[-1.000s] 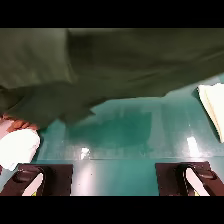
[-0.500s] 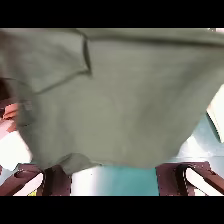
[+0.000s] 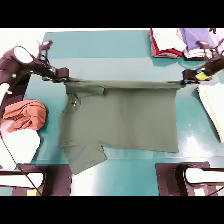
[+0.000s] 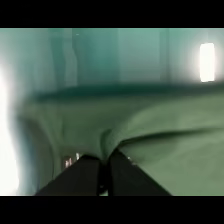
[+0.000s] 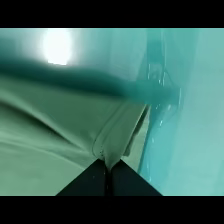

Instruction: Fold the shirts.

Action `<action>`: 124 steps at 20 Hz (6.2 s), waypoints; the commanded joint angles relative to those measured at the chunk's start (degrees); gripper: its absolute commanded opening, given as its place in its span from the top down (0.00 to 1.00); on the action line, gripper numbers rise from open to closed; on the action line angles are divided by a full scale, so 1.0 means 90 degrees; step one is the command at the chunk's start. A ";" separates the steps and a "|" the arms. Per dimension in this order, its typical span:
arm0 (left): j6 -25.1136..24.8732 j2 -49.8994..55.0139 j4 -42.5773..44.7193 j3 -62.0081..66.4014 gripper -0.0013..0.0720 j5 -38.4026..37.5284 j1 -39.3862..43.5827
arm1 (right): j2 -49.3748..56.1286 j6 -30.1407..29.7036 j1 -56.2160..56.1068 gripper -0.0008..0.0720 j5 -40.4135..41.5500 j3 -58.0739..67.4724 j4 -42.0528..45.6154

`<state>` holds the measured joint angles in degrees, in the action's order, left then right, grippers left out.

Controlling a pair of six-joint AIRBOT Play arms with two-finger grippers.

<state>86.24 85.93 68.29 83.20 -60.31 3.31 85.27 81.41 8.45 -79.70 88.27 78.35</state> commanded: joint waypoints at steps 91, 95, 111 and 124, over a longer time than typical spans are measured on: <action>-0.0469 -0.0760 -0.0172 -0.1569 0.94 0.0916 -0.0379 | 0.0007 -0.0022 0.0102 0.96 0.0437 -0.1124 -0.0760; -0.0398 -0.0369 -0.0328 -0.1331 0.37 0.1115 -0.0379 | 0.0614 -0.0032 -0.0002 0.41 0.0515 -0.0425 -0.0920; -0.0352 -0.0355 -0.0879 -0.0614 0.94 0.0823 0.0539 | 0.1222 -0.1367 0.1571 0.27 0.0546 -0.2504 -0.3611; -0.0087 0.2135 -0.1115 0.1098 0.94 0.1304 0.2625 | -0.0267 -0.0899 -0.0163 0.96 0.0204 0.0010 -0.3592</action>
<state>85.41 99.55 58.46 88.64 -47.99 23.79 87.02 70.43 10.74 -77.14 82.48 46.19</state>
